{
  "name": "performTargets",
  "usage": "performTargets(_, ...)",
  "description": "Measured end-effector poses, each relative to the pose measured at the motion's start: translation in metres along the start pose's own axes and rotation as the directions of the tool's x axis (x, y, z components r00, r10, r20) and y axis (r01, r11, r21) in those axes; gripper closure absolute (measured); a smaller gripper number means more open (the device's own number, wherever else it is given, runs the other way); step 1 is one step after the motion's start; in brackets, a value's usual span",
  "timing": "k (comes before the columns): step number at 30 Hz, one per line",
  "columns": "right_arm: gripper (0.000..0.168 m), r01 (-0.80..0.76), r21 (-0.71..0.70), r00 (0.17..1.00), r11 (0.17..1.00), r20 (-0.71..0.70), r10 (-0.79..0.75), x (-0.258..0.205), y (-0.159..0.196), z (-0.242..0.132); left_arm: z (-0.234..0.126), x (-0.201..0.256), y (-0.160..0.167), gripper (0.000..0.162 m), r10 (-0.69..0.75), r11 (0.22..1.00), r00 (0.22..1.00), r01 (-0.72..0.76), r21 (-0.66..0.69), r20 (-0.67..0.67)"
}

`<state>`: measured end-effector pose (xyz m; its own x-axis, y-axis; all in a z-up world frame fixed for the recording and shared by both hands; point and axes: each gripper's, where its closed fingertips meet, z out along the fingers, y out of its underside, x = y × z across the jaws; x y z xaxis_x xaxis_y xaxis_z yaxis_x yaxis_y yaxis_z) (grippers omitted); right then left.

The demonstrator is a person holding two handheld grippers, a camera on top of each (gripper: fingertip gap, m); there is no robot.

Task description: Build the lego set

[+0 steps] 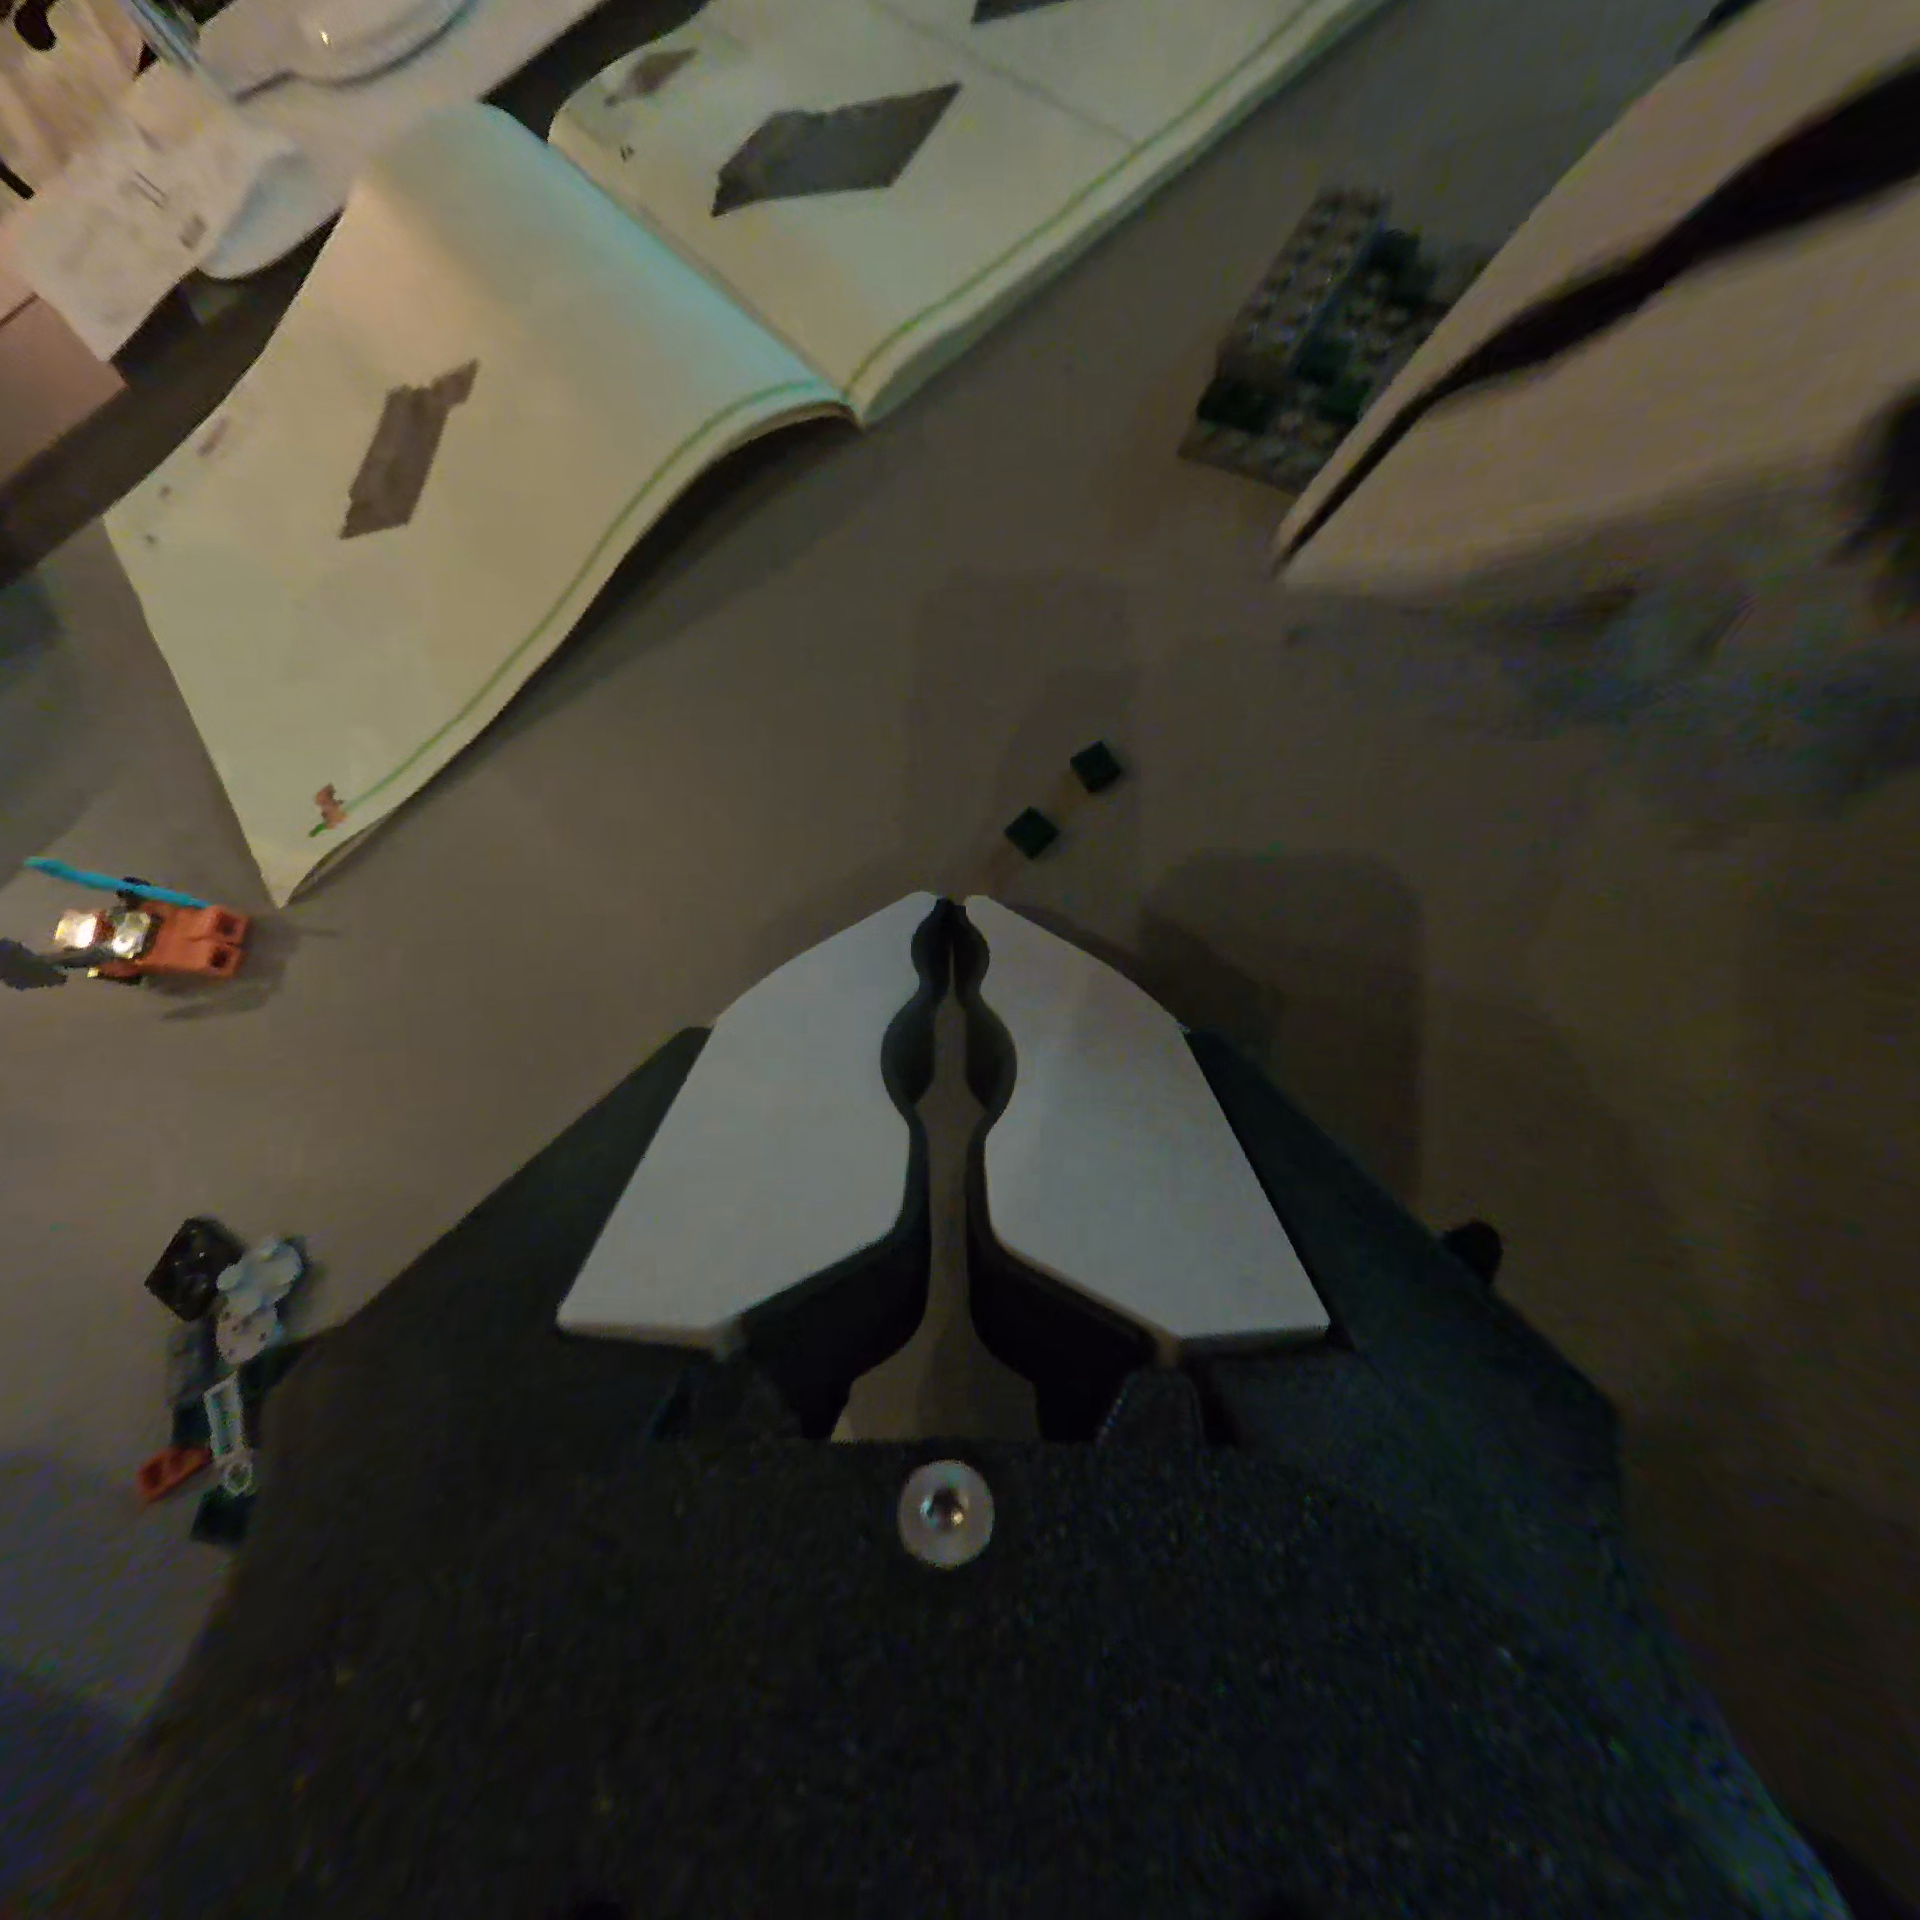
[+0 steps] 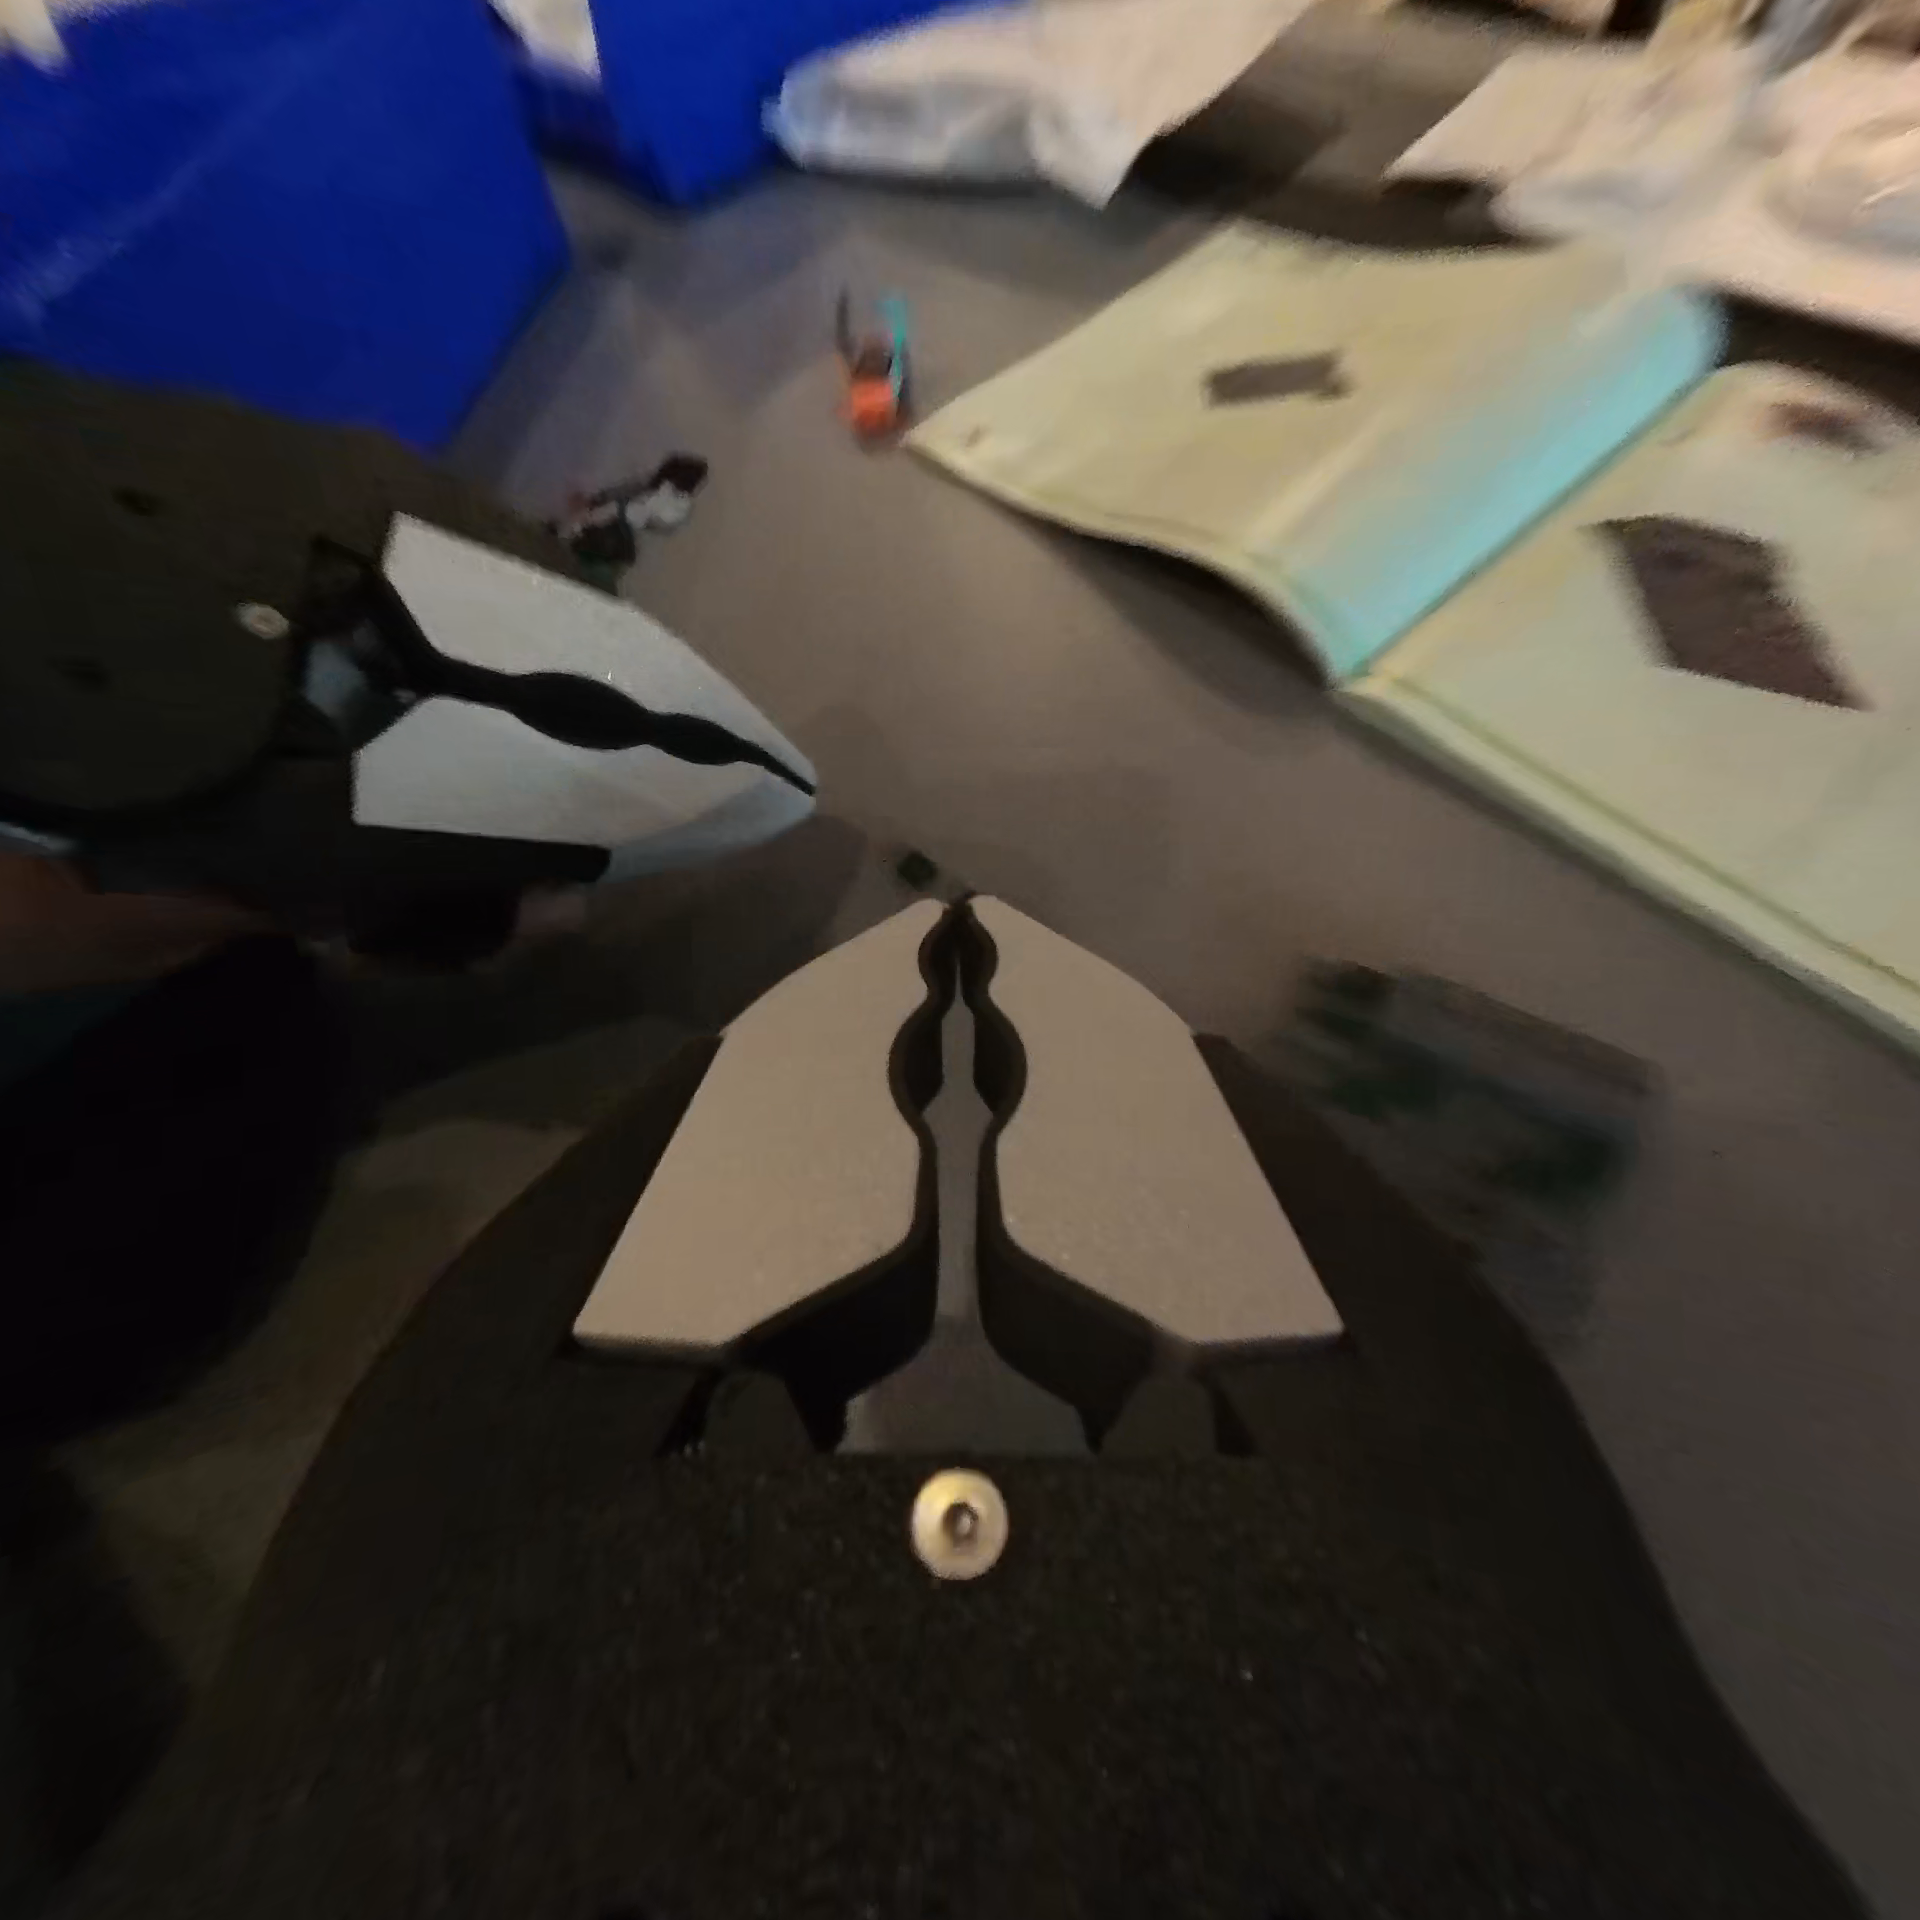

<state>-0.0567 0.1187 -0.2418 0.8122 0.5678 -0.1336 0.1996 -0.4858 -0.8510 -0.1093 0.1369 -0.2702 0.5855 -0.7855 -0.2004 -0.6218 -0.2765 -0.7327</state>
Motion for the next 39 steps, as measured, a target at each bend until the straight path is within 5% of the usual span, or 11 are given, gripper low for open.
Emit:
performTargets(7,0.168,0.073,-0.113,0.996,0.991,-0.039,-0.078,-0.006,0.018,0.026,-0.003,-0.002,0.001,0.162,-0.001,1.000,1.000,0.001,0.007,0.008)
performTargets(25,0.168,0.111,-0.089,0.992,0.990,-0.043,-0.115,-0.002,0.014,0.019,0.001,-0.001,0.004,0.162,0.003,1.000,1.000,-0.003,0.000,0.009)
performTargets(34,0.168,0.126,-0.017,0.943,0.992,-0.308,-0.125,0.159,-0.021,-0.062,-0.001,0.001,-0.001,0.162,0.005,0.999,1.000,-0.005,0.032,-0.007)
performTargets(39,0.168,0.154,-0.069,0.924,0.986,-0.344,-0.168,0.210,-0.010,-0.065,0.002,0.001,0.001,0.162,0.007,1.000,1.000,-0.007,0.023,-0.012)
